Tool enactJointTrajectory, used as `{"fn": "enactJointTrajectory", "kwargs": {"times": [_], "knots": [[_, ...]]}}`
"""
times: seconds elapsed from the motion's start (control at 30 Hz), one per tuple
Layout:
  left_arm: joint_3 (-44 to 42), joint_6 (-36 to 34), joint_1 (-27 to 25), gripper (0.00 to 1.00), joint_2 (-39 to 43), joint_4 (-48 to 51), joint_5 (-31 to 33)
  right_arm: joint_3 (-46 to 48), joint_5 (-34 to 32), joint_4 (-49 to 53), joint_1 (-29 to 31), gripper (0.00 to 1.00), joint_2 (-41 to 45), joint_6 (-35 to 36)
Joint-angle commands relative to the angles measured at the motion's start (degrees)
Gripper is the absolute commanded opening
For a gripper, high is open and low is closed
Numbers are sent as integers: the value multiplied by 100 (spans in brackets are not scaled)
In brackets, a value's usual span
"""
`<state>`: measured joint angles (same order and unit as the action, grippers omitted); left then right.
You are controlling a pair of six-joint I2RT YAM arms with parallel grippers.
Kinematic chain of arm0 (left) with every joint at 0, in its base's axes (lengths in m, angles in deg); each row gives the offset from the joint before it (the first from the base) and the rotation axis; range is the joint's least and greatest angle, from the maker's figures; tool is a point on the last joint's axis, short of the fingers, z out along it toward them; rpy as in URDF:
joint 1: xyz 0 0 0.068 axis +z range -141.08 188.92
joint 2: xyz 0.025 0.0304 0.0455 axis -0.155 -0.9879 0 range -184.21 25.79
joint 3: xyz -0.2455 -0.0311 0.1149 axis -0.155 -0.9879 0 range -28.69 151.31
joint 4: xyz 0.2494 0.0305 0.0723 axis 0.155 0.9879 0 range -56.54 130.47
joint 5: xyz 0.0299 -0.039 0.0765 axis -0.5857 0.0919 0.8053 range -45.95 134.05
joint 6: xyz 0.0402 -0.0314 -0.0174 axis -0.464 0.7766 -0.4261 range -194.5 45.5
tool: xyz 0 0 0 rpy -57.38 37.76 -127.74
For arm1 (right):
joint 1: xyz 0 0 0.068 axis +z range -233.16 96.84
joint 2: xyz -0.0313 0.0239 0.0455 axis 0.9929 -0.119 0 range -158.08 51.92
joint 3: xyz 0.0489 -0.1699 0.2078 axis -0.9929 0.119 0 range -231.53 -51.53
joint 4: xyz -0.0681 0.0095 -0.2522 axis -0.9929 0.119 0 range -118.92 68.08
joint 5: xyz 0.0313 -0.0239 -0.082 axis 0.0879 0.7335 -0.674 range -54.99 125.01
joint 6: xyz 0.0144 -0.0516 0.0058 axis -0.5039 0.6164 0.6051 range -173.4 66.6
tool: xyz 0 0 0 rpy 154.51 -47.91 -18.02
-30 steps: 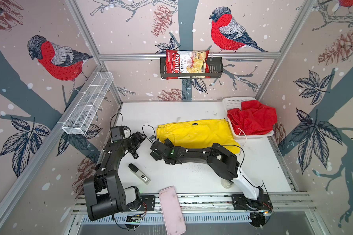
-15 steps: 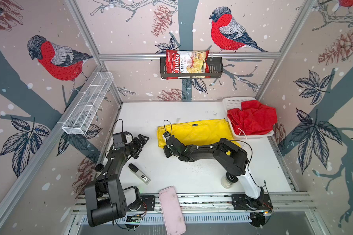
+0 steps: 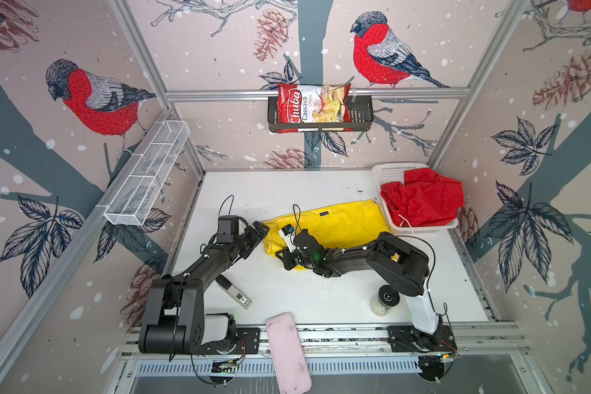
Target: Fold and stack the shorts
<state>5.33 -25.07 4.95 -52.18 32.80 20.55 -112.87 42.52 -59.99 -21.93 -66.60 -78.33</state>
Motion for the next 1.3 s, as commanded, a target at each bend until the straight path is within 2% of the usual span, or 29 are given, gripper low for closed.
{"fn": "enactJointTrajectory", "kwargs": {"times": [0.0,0.2,0.33,0.43,0.47,0.5,0.53,0.57,0.6,0.63,0.67,0.77,0.87,0.97,1.07,1.1,1.17,1.23,1.27], "knots": [[53,181,-201,98,-193,-133,337,92,124,-470,2,9,133,-94],[-17,350,-374,96,-344,-345,342,82,195,-605,3,9,221,-90],[-203,578,-440,83,-497,-879,177,-136,290,-486,45,10,157,-51],[-262,750,-441,61,-689,-1250,50,-393,227,-184,120,10,45,93],[-207,752,-438,46,-760,-1264,51,-474,225,-92,143,10,10,129],[-138,746,-431,35,-816,-1236,48,-519,225,-42,150,10,-15,139],[-30,716,-417,24,-862,-1173,53,-591,220,60,173,14,-54,151],[55,673,-399,12,-900,-1096,48,-672,216,165,186,22,-86,154],[209,612,-362,0,-933,-928,70,-745,176,275,196,35,-101,152],[346,532,-307,0,-947,-729,104,-790,94,403,217,53,-104,144],[480,447,-218,0,-948,-532,125,-784,7,483,239,62,-44,138],[652,313,163,0,-788,-65,82,-526,-345,703,229,73,400,111],[901,-78,527,0,-569,681,67,72,-757,824,96,77,1142,43],[1325,-697,769,0,-466,1576,191,694,-1103,1010,-200,77,1808,-146],[1645,-1103,884,0,-451,2087,189,1151,-1288,1307,-661,67,2083,-426],[1702,-1173,887,0,-463,2159,164,1274,-1326,1368,-835,60,2108,-565],[1789,-1296,888,0,-486,2302,128,1566,-1134,1338,-1260,38,2114,-882],[1844,-1368,896,0,-514,2397,141,1800,-1011,1178,-1592,24,2114,-1127],[1854,-1394,904,0,-517,2423,147,1902,-999,1072,-1709,20,2115,-1211]]}}
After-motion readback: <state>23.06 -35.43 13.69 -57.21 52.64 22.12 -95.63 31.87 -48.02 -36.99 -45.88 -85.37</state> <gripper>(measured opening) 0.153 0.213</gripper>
